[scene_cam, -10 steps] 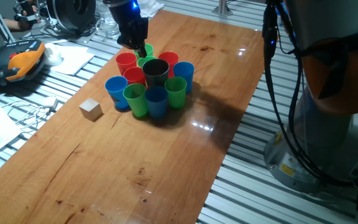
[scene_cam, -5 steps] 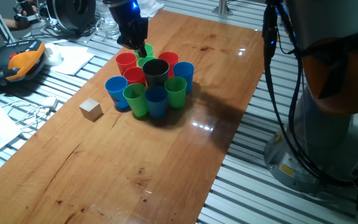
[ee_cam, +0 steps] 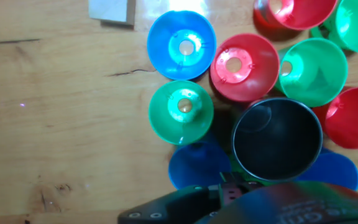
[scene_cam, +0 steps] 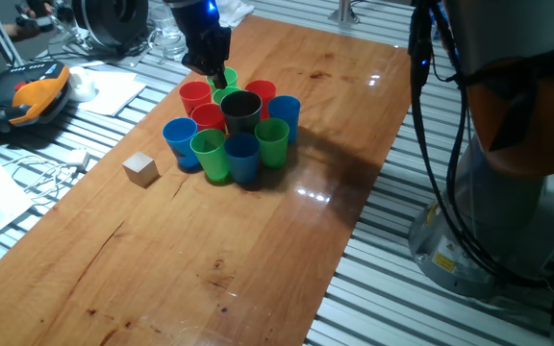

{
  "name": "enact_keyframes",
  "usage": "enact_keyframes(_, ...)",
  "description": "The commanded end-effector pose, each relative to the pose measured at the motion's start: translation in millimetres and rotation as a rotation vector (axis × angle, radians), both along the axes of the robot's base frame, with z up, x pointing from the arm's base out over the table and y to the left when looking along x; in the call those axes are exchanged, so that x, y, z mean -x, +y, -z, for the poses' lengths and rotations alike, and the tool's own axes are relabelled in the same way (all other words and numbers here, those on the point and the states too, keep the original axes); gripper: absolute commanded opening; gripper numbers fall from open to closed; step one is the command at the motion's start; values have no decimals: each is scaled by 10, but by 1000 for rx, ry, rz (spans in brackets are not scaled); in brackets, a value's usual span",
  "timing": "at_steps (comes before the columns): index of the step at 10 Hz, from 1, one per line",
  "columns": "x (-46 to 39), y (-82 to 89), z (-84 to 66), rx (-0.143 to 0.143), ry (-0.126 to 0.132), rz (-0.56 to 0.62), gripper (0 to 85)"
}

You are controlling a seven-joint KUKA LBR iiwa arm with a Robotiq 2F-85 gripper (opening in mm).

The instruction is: Stack the cups

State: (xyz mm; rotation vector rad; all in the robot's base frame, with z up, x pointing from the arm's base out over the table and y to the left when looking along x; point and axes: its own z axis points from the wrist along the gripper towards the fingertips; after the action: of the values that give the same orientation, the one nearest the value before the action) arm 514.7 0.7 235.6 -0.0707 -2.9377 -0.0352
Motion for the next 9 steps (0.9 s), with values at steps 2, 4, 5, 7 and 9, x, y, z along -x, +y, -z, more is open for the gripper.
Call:
enact_keyframes(2,-1,2,-3,16,-30,34,0)
enact_keyframes(4,-1,2,-3,14,-31,80,0)
enact_keyframes(5,-1,2,-3,20,-11,100,0)
enact_keyframes(7,-1,2,-3,44,0,103,0)
enact_keyframes(9,11,-2,-11,131,11,39,0)
